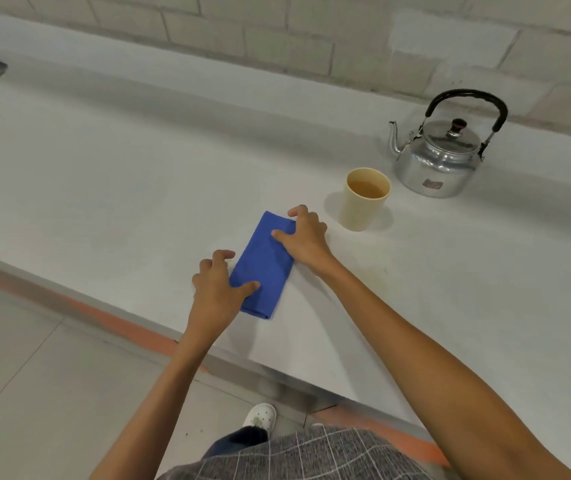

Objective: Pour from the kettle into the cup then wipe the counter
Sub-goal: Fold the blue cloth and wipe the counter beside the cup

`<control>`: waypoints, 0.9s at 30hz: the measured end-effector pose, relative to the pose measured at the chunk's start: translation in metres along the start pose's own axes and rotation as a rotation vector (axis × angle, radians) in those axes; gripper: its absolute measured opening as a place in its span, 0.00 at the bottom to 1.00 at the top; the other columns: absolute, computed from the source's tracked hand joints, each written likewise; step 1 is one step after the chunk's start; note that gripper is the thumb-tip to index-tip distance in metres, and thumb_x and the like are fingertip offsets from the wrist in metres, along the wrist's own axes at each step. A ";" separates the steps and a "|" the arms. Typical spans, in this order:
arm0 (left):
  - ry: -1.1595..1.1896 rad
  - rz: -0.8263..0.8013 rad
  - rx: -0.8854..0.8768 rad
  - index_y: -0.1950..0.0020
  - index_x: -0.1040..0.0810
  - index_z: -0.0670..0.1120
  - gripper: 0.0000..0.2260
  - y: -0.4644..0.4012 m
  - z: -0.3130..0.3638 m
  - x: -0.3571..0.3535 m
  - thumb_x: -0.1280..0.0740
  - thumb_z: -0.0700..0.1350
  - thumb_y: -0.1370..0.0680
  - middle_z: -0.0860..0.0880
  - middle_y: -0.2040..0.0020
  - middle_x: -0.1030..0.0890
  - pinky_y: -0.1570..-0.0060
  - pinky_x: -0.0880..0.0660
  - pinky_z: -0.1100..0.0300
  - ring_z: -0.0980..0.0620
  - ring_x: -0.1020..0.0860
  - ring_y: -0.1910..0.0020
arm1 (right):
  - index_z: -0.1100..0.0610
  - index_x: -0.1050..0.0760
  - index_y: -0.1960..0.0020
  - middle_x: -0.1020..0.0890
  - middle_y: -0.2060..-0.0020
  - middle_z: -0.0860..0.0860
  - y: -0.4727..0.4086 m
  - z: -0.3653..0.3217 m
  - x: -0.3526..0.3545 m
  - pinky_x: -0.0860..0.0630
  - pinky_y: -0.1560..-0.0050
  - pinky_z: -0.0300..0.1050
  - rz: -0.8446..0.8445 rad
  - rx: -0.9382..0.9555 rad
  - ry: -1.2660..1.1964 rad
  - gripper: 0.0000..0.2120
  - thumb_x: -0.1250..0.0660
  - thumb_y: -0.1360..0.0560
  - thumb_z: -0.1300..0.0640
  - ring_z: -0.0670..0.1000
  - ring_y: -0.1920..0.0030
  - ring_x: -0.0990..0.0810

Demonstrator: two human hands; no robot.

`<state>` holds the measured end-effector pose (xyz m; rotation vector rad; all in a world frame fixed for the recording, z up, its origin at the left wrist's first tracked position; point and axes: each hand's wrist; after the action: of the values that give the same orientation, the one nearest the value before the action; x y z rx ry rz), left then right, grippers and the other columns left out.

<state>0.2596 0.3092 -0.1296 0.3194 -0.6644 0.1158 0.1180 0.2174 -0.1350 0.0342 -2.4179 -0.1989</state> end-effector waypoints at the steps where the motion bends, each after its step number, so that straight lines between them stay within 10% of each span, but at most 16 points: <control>1: 0.033 -0.026 0.015 0.32 0.36 0.45 0.29 -0.001 -0.001 0.001 0.27 0.45 0.29 0.41 0.36 0.30 0.45 0.26 0.48 0.42 0.28 0.42 | 0.58 0.37 0.33 0.31 0.37 0.58 -0.003 -0.002 -0.001 0.33 0.43 0.48 -0.009 -0.023 0.023 0.24 0.34 0.24 0.53 0.59 0.35 0.35; 8: 0.038 -0.081 0.107 0.36 0.32 0.38 0.26 -0.011 -0.003 0.006 0.27 0.45 0.29 0.44 0.49 0.25 0.57 0.29 0.56 0.46 0.26 0.54 | 0.61 0.38 0.33 0.32 0.36 0.60 -0.016 -0.005 0.003 0.31 0.39 0.50 -0.034 -0.148 0.020 0.23 0.34 0.24 0.55 0.60 0.36 0.32; 14: -0.055 -0.205 0.098 0.60 0.29 0.40 0.09 -0.018 0.007 0.007 0.31 0.43 0.27 0.42 0.64 0.27 0.71 0.35 0.62 0.50 0.32 0.70 | 0.63 0.31 0.55 0.26 0.58 0.57 -0.017 -0.004 0.011 0.30 0.60 0.45 -0.077 -0.129 0.008 0.09 0.34 0.25 0.57 0.54 0.58 0.28; 27: 0.145 -0.439 0.006 0.46 0.26 0.47 0.09 0.008 0.043 -0.006 0.33 0.46 0.25 0.47 0.48 0.20 0.56 0.23 0.59 0.47 0.20 0.51 | 0.63 0.27 0.46 0.24 0.55 0.51 0.019 0.017 0.063 0.31 0.59 0.36 0.138 0.088 -0.242 0.07 0.36 0.23 0.63 0.48 0.57 0.28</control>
<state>0.2279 0.3029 -0.0991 0.4512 -0.4383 -0.2755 0.0599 0.2339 -0.1034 -0.1236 -2.6572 -0.0342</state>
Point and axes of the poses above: each hand's wrist, its own y-axis away from the middle knuckle, its own x-axis out of the back of the hand, z = x × y
